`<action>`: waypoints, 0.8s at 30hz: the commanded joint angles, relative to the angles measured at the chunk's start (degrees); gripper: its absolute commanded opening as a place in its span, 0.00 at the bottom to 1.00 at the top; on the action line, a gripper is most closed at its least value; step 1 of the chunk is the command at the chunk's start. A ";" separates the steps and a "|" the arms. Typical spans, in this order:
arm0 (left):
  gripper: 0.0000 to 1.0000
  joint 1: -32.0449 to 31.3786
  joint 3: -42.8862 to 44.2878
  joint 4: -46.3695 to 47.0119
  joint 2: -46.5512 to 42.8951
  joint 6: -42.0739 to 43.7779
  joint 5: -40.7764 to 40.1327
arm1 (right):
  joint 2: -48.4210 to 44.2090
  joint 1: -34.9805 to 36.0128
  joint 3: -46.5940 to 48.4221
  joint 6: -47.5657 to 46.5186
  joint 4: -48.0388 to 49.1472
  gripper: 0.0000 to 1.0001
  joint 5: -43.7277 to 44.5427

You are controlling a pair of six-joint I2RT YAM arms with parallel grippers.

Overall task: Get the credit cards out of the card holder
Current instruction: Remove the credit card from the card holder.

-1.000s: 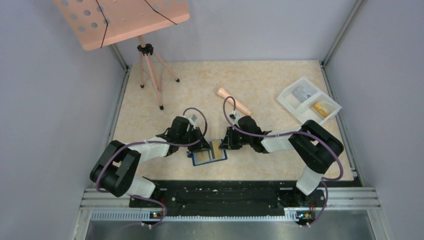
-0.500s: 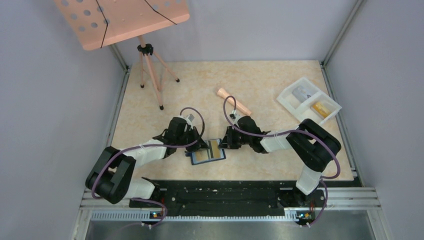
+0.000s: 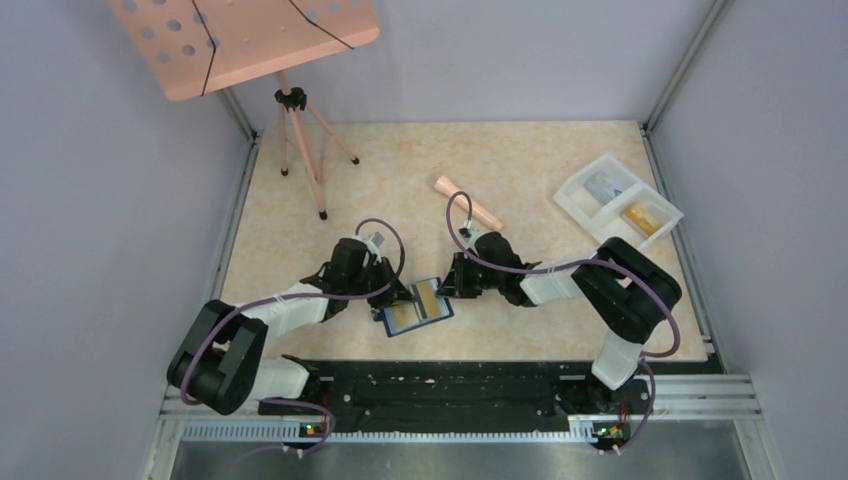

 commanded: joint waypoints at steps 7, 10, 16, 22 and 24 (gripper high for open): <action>0.10 0.77 -0.23 1.73 -3.08 0.68 2.69 | 1.81 -0.07 -1.48 -1.36 -2.86 0.09 2.60; 0.12 1.17 -0.31 0.73 -3.26 0.84 2.54 | 1.64 -0.02 -1.48 -1.38 -2.68 0.09 2.43; 0.19 1.41 -1.01 -0.76 -5.00 1.03 1.57 | 1.63 -0.03 -1.31 -1.49 -2.87 0.09 2.43; 0.20 1.41 -0.80 -1.77 -5.59 1.19 0.63 | 1.50 -0.03 -1.30 -1.47 -2.98 0.08 2.30; 0.21 1.41 -0.67 -2.29 -5.49 1.16 -0.13 | 1.34 0.00 -1.21 -1.59 -2.96 0.09 2.25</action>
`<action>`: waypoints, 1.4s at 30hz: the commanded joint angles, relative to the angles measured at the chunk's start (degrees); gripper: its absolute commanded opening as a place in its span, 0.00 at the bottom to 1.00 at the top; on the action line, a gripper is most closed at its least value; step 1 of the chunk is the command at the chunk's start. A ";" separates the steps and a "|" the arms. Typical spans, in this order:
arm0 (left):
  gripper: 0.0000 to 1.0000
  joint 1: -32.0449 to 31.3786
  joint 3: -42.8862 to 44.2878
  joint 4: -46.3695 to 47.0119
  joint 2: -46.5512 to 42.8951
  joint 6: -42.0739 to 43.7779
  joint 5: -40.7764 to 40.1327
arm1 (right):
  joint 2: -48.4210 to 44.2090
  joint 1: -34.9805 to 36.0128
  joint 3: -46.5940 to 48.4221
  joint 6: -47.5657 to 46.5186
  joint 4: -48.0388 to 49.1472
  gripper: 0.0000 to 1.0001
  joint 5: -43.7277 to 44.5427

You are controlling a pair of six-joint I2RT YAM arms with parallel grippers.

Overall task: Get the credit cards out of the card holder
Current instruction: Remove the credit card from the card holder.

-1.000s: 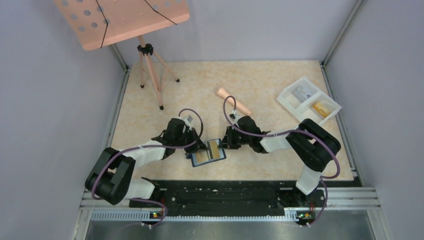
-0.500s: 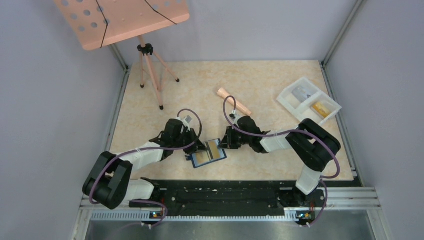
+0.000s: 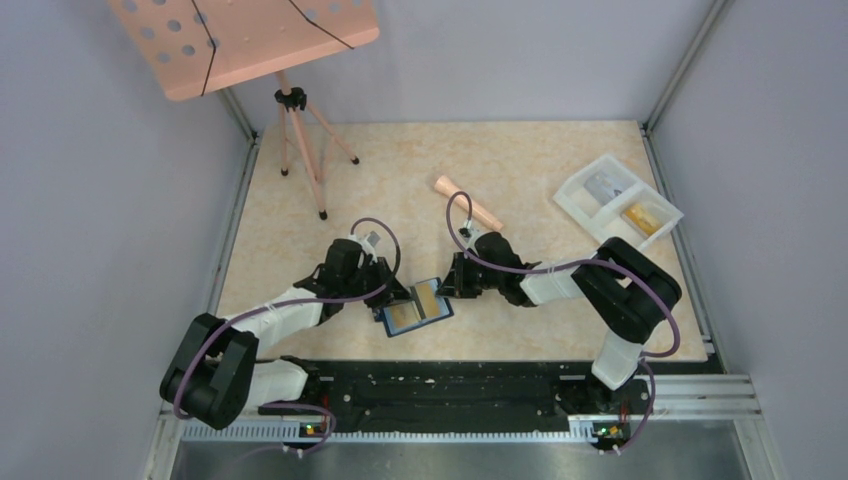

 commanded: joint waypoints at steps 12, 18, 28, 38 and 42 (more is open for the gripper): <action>0.32 0.23 -0.24 1.70 0.21 -0.84 -5.96 | 1.04 -0.01 -1.02 -1.58 -2.73 0.09 2.10; 0.33 0.24 0.21 3.64 2.74 -1.17 -5.21 | 0.99 -0.03 -1.30 -1.57 -2.66 0.09 2.19; 0.33 0.12 -0.32 7.84 5.38 -1.97 -5.13 | 1.62 -0.04 -1.34 -1.37 -1.89 0.09 1.83; 0.33 -0.35 -0.95 6.89 6.20 -2.26 -7.36 | 1.91 -0.01 -1.48 -1.27 -1.53 0.09 1.70; 0.33 -1.05 -1.24 7.43 6.12 -2.98 -8.44 | 1.83 -0.02 -1.57 -1.15 -1.44 0.09 1.65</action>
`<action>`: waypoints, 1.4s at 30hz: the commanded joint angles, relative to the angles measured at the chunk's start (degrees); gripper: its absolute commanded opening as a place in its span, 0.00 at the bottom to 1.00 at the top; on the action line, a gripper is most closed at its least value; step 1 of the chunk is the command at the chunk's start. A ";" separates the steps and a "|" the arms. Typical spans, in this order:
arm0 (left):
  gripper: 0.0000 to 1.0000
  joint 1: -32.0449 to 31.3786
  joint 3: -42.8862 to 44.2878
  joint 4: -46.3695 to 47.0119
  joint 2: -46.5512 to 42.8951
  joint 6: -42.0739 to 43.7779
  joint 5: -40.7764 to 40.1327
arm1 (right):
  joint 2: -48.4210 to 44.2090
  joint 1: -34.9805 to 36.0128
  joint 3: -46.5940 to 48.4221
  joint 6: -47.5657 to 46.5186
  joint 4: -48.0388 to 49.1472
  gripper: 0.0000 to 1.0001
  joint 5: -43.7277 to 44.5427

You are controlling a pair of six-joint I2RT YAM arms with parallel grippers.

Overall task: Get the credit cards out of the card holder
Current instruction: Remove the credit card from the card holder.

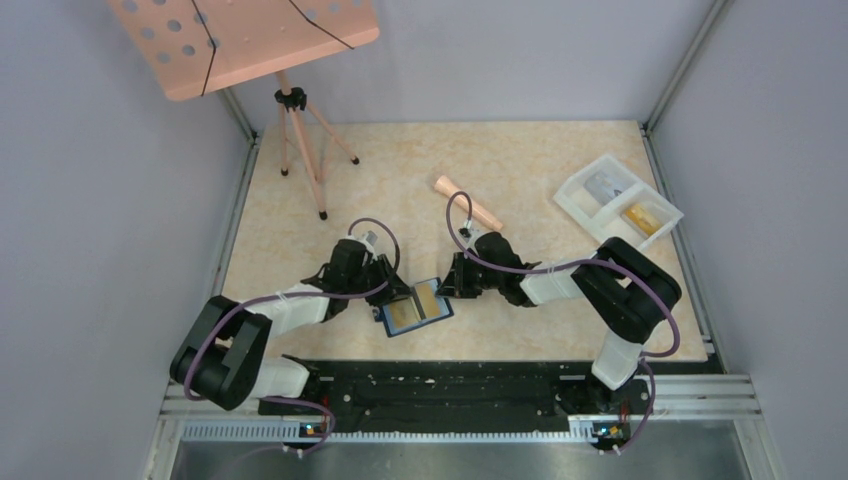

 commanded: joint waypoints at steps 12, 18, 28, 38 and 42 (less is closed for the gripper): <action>0.31 -1.78 -2.20 4.80 1.26 -2.64 -3.58 | 1.84 -0.03 -1.57 -0.92 -1.47 0.08 1.79; 0.14 -1.81 -2.42 4.89 -0.32 -3.44 -4.07 | 1.83 -0.03 -1.60 -0.87 -1.54 0.08 1.79; 0.00 -0.54 -0.86 -1.96 -5.18 -0.81 -4.36 | 1.75 -0.19 -1.66 -0.92 -3.24 0.08 3.65; 0.00 1.50 2.52 -14.39 -9.77 3.48 -4.87 | 0.84 -0.38 -1.49 -1.58 -4.78 0.08 4.25; 0.00 1.72 3.32 -19.25 -14.20 2.84 -7.72 | -1.36 -0.38 -0.67 -3.27 -6.47 0.08 4.82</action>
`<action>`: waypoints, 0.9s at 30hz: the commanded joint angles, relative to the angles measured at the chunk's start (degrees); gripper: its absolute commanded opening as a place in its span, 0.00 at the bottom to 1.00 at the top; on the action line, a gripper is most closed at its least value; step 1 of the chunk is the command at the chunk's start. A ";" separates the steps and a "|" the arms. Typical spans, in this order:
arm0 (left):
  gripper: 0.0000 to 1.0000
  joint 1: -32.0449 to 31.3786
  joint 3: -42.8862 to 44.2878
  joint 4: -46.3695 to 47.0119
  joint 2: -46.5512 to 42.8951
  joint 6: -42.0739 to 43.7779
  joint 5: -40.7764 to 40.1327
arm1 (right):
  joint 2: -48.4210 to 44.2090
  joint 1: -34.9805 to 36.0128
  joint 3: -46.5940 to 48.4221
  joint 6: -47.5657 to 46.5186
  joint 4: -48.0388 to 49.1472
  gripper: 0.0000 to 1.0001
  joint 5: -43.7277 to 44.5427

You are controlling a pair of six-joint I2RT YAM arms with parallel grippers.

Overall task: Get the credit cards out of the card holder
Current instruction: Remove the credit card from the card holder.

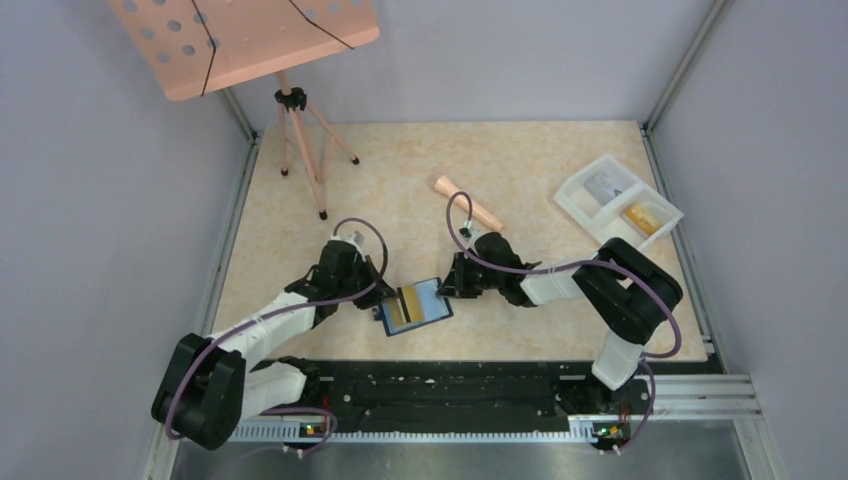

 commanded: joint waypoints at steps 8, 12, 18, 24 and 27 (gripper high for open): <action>0.00 0.58 7.20 -15.10 -11.60 -0.05 -7.97 | -8.72 0.76 2.99 -12.32 -9.92 0.14 6.55; 0.00 0.61 8.71 -16.69 -15.00 -2.44 -8.88 | -17.03 5.12 -0.63 -23.11 -1.21 0.22 12.56; 0.00 0.61 8.66 -17.46 -18.85 -9.65 -8.93 | -27.43 15.03 -16.29 -49.19 31.41 0.32 12.72; 0.00 0.61 9.66 -19.36 -19.60 -15.46 -7.26 | -27.68 20.23 -14.97 -61.79 28.98 0.48 11.24; 0.00 0.61 8.76 -18.65 -20.43 -17.54 -6.27 | -25.24 24.65 -12.43 -67.89 26.54 0.56 17.46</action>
